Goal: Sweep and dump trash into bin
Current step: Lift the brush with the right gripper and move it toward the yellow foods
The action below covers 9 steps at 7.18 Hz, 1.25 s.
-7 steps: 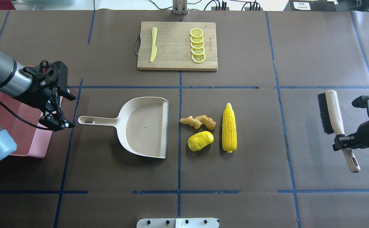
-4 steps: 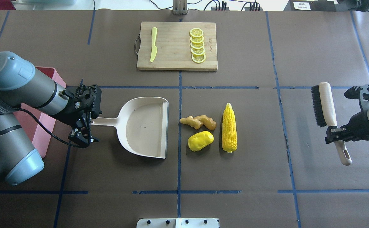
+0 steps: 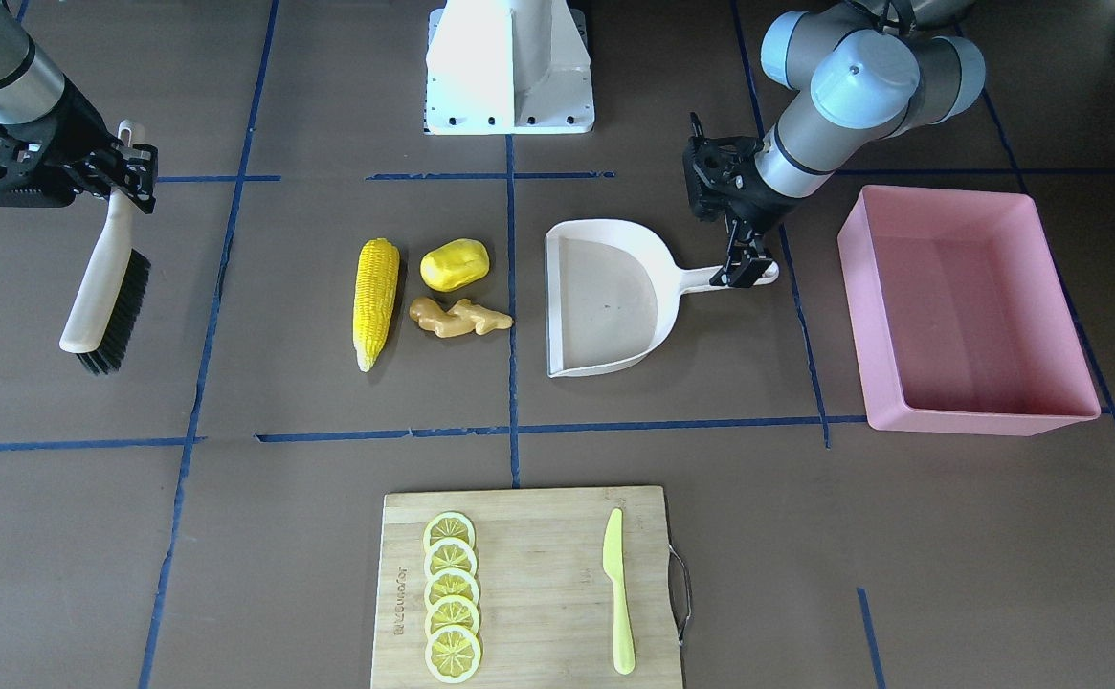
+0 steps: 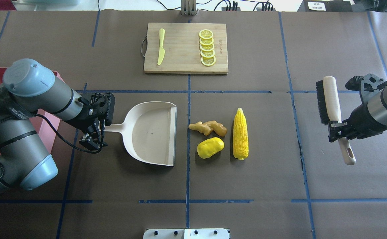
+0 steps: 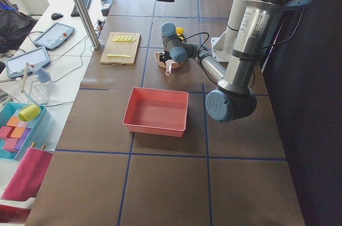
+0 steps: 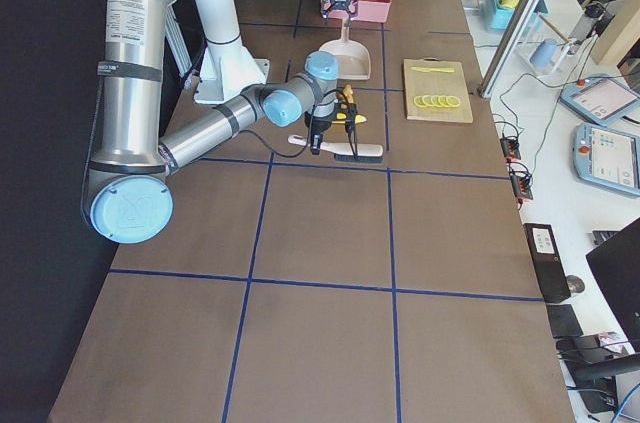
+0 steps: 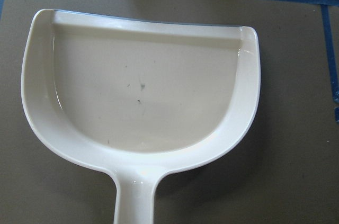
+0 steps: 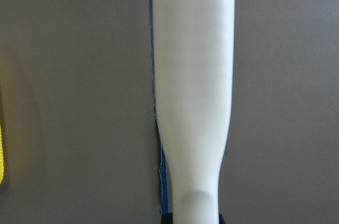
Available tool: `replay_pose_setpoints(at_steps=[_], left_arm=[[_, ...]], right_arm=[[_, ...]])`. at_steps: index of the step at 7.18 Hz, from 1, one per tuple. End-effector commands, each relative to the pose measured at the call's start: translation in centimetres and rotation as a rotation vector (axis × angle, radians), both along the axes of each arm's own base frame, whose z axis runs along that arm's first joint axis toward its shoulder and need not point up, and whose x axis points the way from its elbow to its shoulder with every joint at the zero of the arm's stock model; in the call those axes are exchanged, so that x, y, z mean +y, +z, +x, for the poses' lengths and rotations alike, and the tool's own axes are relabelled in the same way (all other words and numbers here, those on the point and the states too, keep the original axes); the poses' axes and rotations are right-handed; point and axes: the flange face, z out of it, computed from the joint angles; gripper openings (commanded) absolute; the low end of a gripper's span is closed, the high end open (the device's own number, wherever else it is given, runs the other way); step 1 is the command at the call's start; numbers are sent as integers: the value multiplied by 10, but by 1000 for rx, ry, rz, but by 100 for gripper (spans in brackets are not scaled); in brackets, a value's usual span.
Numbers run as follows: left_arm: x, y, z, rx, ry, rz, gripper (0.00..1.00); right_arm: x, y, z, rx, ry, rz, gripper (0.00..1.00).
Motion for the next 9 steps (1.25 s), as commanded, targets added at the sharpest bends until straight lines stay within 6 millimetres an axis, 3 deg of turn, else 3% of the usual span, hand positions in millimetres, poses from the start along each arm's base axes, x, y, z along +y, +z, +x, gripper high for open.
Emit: replay_pose_setpoints(at_steps=[1, 8, 9], left_arm=[[-7, 10, 8, -25, -5, -6, 99], [-3, 27, 24, -91, -2, -27, 98], [-3, 26, 26, -97, 1, -31, 84]], right_arm=[[-1, -4, -2, 5, -2, -4, 0], [-1, -6, -3, 0, -5, -2, 0], [-1, -6, -3, 0, -5, -2, 0]])
